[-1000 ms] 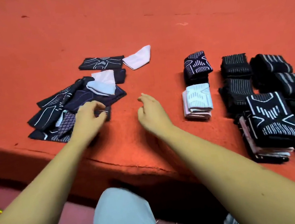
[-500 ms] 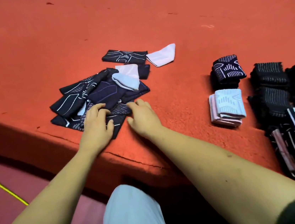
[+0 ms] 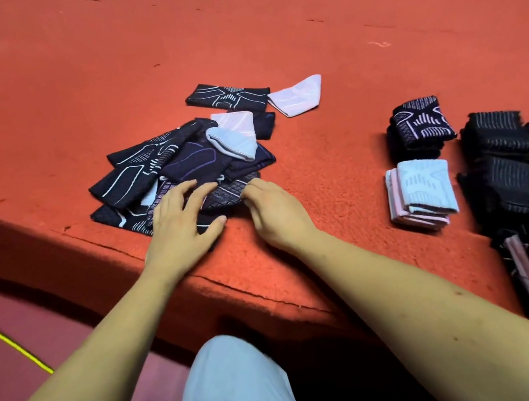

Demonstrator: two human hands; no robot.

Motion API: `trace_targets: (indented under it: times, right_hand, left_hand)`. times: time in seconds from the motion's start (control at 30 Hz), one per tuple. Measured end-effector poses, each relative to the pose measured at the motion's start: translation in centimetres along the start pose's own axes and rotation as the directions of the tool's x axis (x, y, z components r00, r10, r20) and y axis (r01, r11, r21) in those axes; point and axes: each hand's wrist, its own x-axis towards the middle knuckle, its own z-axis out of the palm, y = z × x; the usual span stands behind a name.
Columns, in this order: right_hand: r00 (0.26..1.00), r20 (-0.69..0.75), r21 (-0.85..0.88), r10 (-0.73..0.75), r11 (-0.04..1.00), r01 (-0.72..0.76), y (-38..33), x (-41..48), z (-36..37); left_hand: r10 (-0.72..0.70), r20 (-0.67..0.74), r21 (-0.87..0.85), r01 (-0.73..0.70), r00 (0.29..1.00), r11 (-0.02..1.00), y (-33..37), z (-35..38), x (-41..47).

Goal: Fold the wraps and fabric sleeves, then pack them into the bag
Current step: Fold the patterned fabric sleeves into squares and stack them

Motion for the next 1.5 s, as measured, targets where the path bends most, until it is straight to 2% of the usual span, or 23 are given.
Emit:
trace_targets:
  times: [0.17,0.37,0.57,0.77,0.9,0.97,1.0,1.03,1.1,1.13,1.17,1.2,1.3,1.4,1.43,1.5]
  right_hand:
    - [0.999,-0.049,0.132,0.003,0.991,0.003,2.1,-5.4,-3.0]
    - [0.995,-0.078,0.141,0.064,0.989,-0.053,4.8,-11.7,-5.5]
    - [0.988,-0.139,0.144,0.072,0.988,-0.052,6.2,-16.2,-7.1]
    - [0.98,-0.195,0.096,0.03,0.995,-0.011,6.6,-17.0,-8.2]
    - [0.982,-0.189,0.031,-0.009,0.999,0.015,6.9,-18.2,-8.6]
    - [0.989,-0.147,0.046,0.015,0.999,-0.008,7.0,-18.6,-8.7]
    - [0.99,-0.127,0.106,0.057,0.993,-0.044,6.9,-18.6,-8.7]
    - [0.988,-0.106,0.19,0.11,0.978,-0.089,6.8,-18.5,-8.7]
    - [0.981,-0.058,0.282,0.185,0.946,-0.162,6.4,-17.9,-8.4]
    - [0.981,-0.025,0.261,0.192,0.949,-0.179,6.3,-17.5,-8.1]
    - [0.983,0.011,0.214,0.184,0.96,-0.181,6.2,-17.2,-7.7]
    - [0.984,0.041,0.165,0.174,0.97,-0.178,6.1,-17.0,-7.3]
    - [0.985,0.054,0.072,0.163,0.983,-0.167,6.1,-17.0,-6.5]
    - [0.987,0.036,0.045,0.159,0.986,-0.161,6.0,-17.3,-6.4]
    - [0.986,0.029,0.048,0.162,0.985,-0.163,6.1,-17.3,-6.4]
    - [0.985,0.022,0.055,0.17,0.984,-0.171,6.2,-17.3,-6.4]
  left_hand:
    - [0.03,0.085,0.091,-0.037,0.996,0.995,0.1,-0.3,-0.2]
    - [0.101,0.092,0.013,-0.103,0.991,0.995,0.8,-1.0,-0.6]
    - [0.211,0.163,0.058,-0.223,0.964,0.973,2.0,-1.3,-0.8]
    - [0.167,0.154,0.041,-0.175,0.974,0.984,2.7,-1.1,-0.9]
    - [0.049,0.163,-0.193,-0.017,0.985,0.981,5.7,-1.3,-1.4]
    - [-0.074,0.113,-0.35,0.109,0.991,0.93,7.4,-1.4,-1.8]
    - [-0.151,0.107,-0.451,0.183,0.983,0.874,8.2,-1.2,-1.9]
    - [-0.234,0.127,-0.579,0.264,0.964,0.771,9.2,-0.9,-2.0]
    - [-0.38,0.238,-0.785,0.407,0.894,0.466,11.0,0.0,-2.2]
    - [-0.419,0.291,-0.812,0.454,0.86,0.368,11.8,0.5,-2.2]
    - [-0.428,0.316,-0.804,0.478,0.847,0.354,12.6,0.9,-2.2]
    - [-0.42,0.313,-0.777,0.484,0.851,0.401,13.1,1.4,-2.2]
    - [-0.391,0.217,-0.611,0.437,0.894,0.66,13.0,2.5,-2.5]
    - [-0.324,0.15,-0.538,0.353,0.934,0.766,12.5,3.0,-2.9]
    - [-0.265,0.146,-0.536,0.302,0.953,0.788,12.6,3.0,-3.2]
    - [-0.061,0.162,-0.527,0.138,0.985,0.838,12.7,3.4,-3.7]
